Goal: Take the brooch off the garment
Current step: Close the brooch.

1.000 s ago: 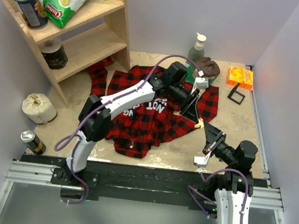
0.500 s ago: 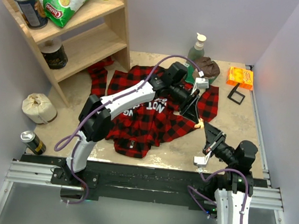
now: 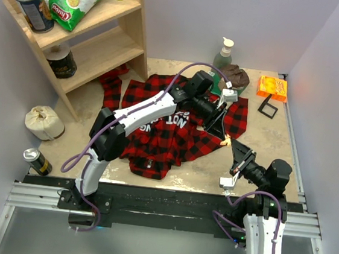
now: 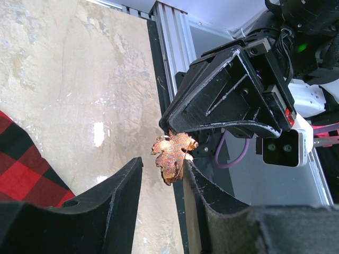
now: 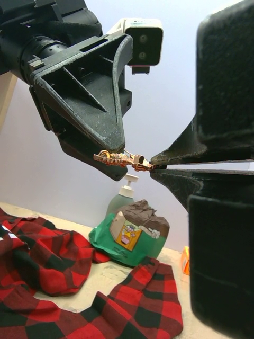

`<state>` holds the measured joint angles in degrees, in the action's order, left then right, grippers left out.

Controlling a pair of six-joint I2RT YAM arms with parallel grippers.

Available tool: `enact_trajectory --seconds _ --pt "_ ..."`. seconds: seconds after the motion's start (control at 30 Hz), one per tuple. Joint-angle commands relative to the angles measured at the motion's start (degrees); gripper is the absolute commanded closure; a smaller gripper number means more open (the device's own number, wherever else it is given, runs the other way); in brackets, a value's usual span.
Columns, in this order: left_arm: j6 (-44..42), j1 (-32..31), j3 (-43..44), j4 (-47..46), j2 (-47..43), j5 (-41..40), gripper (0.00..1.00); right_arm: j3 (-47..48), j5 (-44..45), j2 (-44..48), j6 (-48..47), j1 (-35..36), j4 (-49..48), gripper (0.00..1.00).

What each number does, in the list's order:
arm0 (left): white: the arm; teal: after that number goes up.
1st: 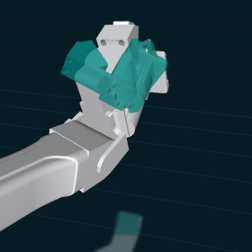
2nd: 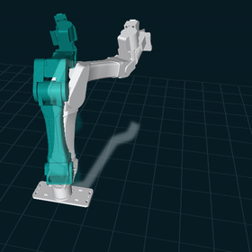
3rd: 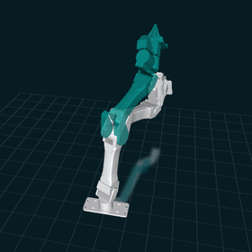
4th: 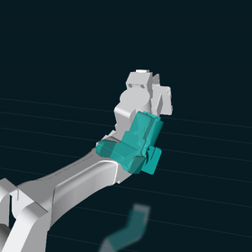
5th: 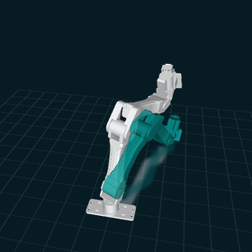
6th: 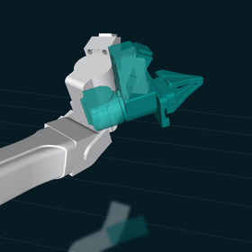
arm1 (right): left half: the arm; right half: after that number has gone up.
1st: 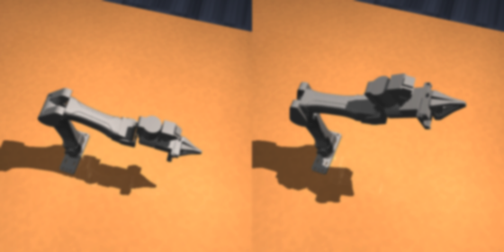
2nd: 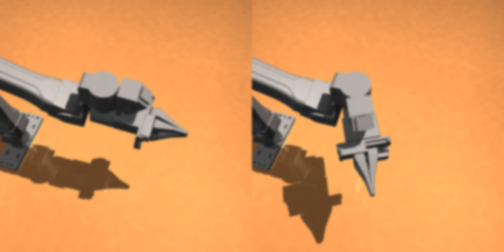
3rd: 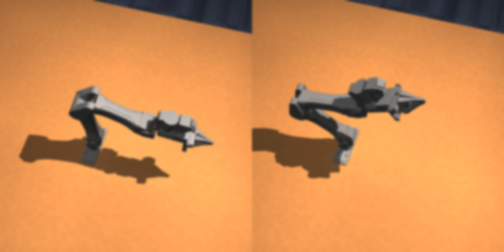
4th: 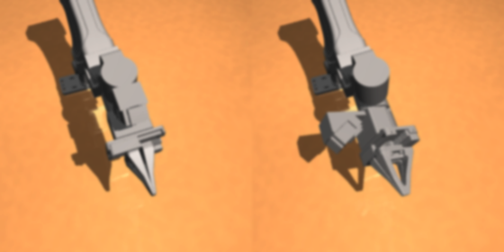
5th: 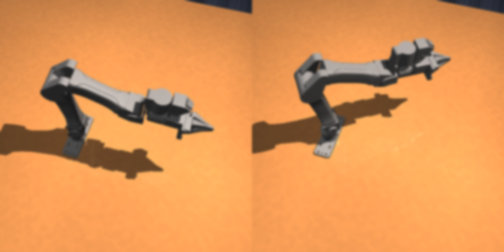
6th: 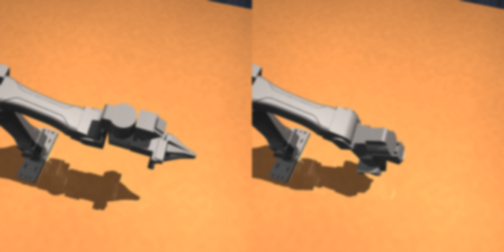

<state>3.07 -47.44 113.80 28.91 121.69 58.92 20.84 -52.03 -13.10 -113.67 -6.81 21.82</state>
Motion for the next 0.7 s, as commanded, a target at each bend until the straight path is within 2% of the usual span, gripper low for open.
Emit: enact_trajectory --seconds 0.0,0.67 --pt "-2.4 0.0 2.4 0.9 -1.1 -0.5 0.59 0.4 -2.1 -0.2 -18.2 0.0 -2.9 1.0" --pt "-7.4 0.1 4.8 6.2 -0.2 0.9 0.59 -0.2 -2.3 -0.8 -16.8 0.0 -4.5 1.0"
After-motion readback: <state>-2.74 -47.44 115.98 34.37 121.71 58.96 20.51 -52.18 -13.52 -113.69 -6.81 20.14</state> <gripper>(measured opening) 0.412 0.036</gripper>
